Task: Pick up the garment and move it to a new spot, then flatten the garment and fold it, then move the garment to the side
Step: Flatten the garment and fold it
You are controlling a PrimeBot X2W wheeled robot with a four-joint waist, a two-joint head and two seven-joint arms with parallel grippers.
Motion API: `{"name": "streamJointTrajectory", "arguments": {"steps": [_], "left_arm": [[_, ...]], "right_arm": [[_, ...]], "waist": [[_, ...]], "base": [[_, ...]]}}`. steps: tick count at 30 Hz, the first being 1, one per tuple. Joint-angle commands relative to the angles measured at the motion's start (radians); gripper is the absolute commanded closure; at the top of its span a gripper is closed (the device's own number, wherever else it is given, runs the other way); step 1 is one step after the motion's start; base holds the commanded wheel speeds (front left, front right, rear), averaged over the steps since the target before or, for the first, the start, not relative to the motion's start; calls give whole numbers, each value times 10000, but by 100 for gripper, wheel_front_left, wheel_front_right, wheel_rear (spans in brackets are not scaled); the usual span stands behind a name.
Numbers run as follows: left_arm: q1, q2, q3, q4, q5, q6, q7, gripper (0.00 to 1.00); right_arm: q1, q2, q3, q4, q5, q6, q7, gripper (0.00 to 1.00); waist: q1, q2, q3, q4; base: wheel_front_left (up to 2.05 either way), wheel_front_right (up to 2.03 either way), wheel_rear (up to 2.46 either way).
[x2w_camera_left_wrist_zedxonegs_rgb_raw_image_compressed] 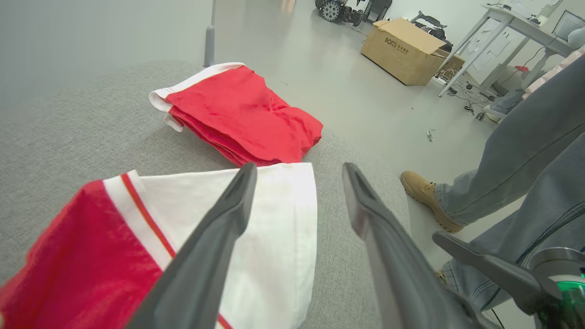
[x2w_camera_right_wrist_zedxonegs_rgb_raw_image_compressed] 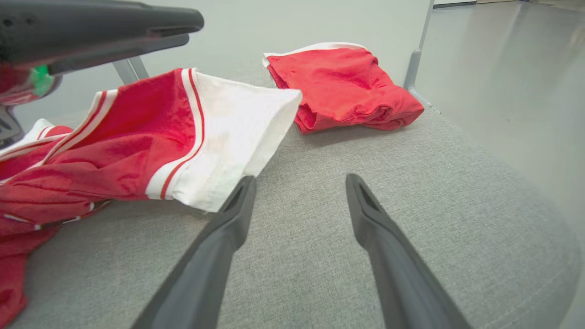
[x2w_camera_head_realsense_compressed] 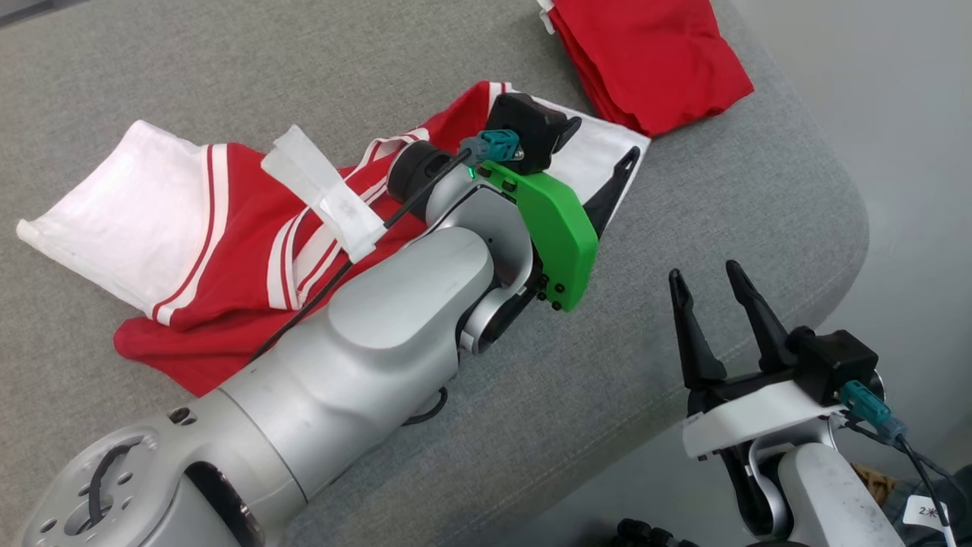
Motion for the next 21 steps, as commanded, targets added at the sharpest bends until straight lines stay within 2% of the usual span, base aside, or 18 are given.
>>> {"name": "streamJointTrajectory", "arguments": {"steps": [1, 5, 9, 13, 19, 20, 21], "left_arm": [[-112, 55, -87, -118, -59, -41, -126, 0], [-149, 52, -238, -484, 92, 44, -510, 0], [41, 97, -160, -760, 242, 312, -1062, 0], [691, 831, -2, -1416, 128, 741, -1349, 0], [2086, 2557, -70, -3055, 34, 1595, -1300, 0], [2086, 2557, -70, -3055, 34, 1595, -1300, 0], [2354, 2837, -35, -3337, -59, 1730, -1317, 0]], "right_arm": [[75, 0, -125, -19, -96, -8, 1, 0], [341, -9, -503, 16, -428, -9, 1, 0], [670, -18, -822, -4, -801, -9, 1, 0], [1058, -21, -1087, -58, -1150, -9, 1, 0], [1604, -19, -1284, -99, -1576, -9, 1, 0], [1604, -19, -1284, -99, -1576, -9, 1, 0], [1675, -19, -1309, -105, -1631, -9, 1, 0]], "waist": [[-1, -1, 36, 192], [-1, -1, -348, 824], [-1, -1, -918, 1504], [-1, -1, -1470, 2125], [-1, -1, -2109, 2837], [-1, -1, -2109, 2837], [-1, -1, -2197, 2936]], "base": [[0, 0, 0], [0, 0, 0], [0, 0, 0], [0, 0, 0], [0, 0, 0], [0, 0, 0], [0, 0, 0]]}}
